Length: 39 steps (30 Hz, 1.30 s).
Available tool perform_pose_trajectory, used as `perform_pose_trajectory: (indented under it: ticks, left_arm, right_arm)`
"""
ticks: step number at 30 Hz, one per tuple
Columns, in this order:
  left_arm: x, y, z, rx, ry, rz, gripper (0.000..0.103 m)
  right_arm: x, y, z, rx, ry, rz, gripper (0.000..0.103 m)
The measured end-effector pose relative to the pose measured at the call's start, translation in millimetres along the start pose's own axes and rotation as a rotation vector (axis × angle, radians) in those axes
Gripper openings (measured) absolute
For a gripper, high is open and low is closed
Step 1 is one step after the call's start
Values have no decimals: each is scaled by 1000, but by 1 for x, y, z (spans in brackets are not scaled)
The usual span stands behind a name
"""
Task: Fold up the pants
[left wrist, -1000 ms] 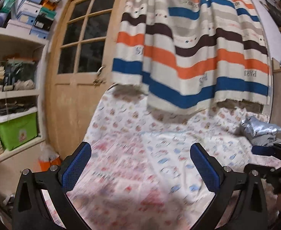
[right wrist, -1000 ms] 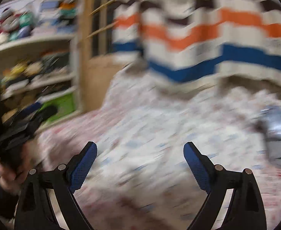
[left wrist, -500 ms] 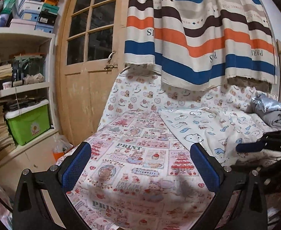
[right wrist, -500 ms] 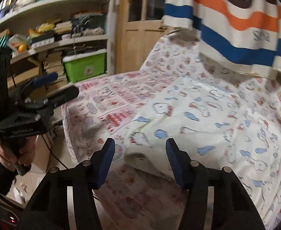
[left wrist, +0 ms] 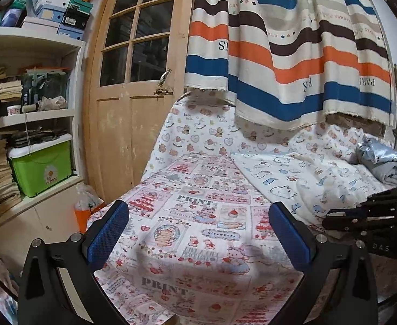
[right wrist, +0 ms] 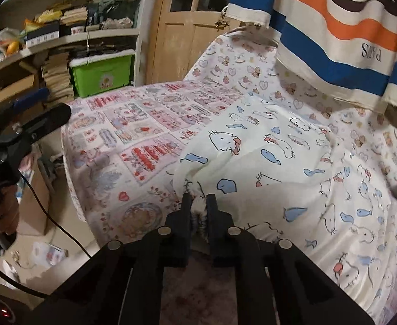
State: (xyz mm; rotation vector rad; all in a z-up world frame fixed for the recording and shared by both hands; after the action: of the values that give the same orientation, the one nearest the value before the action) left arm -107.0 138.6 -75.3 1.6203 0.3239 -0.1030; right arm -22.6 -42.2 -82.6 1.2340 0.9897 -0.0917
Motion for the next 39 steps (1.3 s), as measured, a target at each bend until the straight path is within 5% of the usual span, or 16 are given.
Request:
perform_pose_trajectory:
  ticks: [11, 15, 18, 21, 26, 30, 35, 39]
  left_arm:
    - [1, 13, 6, 5, -37, -23, 101]
    - [23, 30, 26, 84, -131, -97, 62]
    - [47, 60, 39, 70, -283, -137, 60]
    - [92, 90, 59, 65, -400, -238, 60]
    - [199, 111, 95, 79, -450, -492, 51]
    - [265, 106, 97, -17, -423, -602, 47]
    - [319, 87, 92, -52, -284, -653, 40]
    - [337, 91, 97, 95, -161, -594, 40]
  right_arm:
    - [-38, -26, -2, 86, 78, 40, 10]
    - [-51, -30, 15, 167, 56, 93, 9]
    - [-66, -31, 41, 282, -34, 202, 9]
    - [-73, -30, 64, 354, -123, 266, 9]
    - [-78, -31, 85, 415, -157, 299, 9]
    - [-78, -34, 89, 408, -170, 309, 9]
    - [-84, -32, 91, 395, -148, 322, 9]
    - [-93, -23, 95, 369, -138, 351, 9]
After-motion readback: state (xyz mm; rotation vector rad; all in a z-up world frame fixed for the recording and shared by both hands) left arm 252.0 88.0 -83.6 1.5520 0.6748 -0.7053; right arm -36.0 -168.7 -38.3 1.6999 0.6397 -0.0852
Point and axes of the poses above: each gripper's, at about its wrist camera, not at the fingertips, and x roughly the way its jaws point, z to its right, y to its top, the point moved 6 cm from there along x, roughly the way its jaws point, and after that the axes turned 10 degrees about x, right-handed, at the moved point
